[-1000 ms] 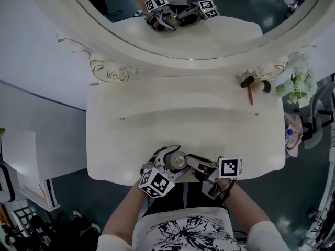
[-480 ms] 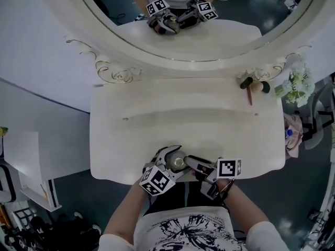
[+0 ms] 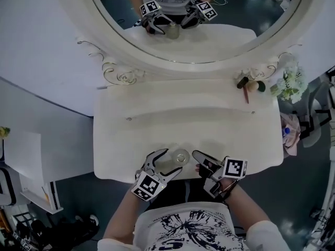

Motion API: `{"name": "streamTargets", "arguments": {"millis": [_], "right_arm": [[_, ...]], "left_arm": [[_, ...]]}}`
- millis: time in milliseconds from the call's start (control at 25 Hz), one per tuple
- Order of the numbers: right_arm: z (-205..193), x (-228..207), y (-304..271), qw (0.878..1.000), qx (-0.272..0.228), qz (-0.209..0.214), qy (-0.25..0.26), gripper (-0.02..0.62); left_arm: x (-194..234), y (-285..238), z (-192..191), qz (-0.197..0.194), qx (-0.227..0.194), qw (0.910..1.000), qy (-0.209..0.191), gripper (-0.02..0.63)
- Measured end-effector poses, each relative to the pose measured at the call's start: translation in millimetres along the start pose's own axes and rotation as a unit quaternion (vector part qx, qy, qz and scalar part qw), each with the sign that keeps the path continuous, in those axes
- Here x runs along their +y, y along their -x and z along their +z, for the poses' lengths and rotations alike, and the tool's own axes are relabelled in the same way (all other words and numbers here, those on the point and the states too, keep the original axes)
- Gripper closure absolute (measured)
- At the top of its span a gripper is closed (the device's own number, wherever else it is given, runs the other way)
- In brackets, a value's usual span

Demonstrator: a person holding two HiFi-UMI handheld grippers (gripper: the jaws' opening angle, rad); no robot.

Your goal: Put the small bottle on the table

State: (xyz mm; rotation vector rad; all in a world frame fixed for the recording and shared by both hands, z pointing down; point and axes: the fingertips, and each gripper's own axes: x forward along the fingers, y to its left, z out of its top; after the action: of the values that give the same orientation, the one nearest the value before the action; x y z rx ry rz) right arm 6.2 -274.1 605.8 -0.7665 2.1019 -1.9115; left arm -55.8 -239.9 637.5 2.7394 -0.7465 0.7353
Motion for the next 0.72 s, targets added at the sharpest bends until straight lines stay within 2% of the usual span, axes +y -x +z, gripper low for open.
{"name": "streamTargets", "arguments": {"millis": [160, 200, 280, 360, 480, 640, 720], "right_arm": [[3.4, 7.4, 12.3, 0.998, -0.025, -0.035, 0.042, 0.562], [4.2, 8.5, 15.4, 0.996, -0.029, -0.049, 0.066, 0.566], [5.7, 13.9, 19.3, 0.988, -0.036, -0.076, 0.127, 0.572], [5.9, 21.9, 21.4, 0.975, -0.040, -0.100, 0.193, 0.575], [6.6, 36.9, 23.2, 0.952, -0.051, -0.128, 0.274, 0.577], [16.0, 63.4, 26.3, 0.935, -0.093, -0.141, 0.313, 0.577], [21.6, 78.1, 29.4, 0.914, -0.115, -0.160, 0.354, 0.578]], "left_arm": [[11.9, 35.4, 5.2, 0.044, -0.025, 0.9980, 0.038, 0.260], [18.7, 44.5, 9.3, 0.066, -0.036, 0.9959, 0.050, 0.294], [34.9, 61.8, 19.5, 0.117, -0.061, 0.9888, 0.071, 0.489], [45.8, 74.3, 30.4, 0.151, -0.082, 0.9813, 0.086, 0.553], [51.9, 83.7, 45.0, 0.162, -0.105, 0.9746, 0.113, 0.579], [54.9, 91.4, 66.6, 0.176, -0.119, 0.9712, 0.109, 0.588], [58.9, 97.0, 78.2, 0.190, -0.121, 0.9670, 0.118, 0.588]]}}
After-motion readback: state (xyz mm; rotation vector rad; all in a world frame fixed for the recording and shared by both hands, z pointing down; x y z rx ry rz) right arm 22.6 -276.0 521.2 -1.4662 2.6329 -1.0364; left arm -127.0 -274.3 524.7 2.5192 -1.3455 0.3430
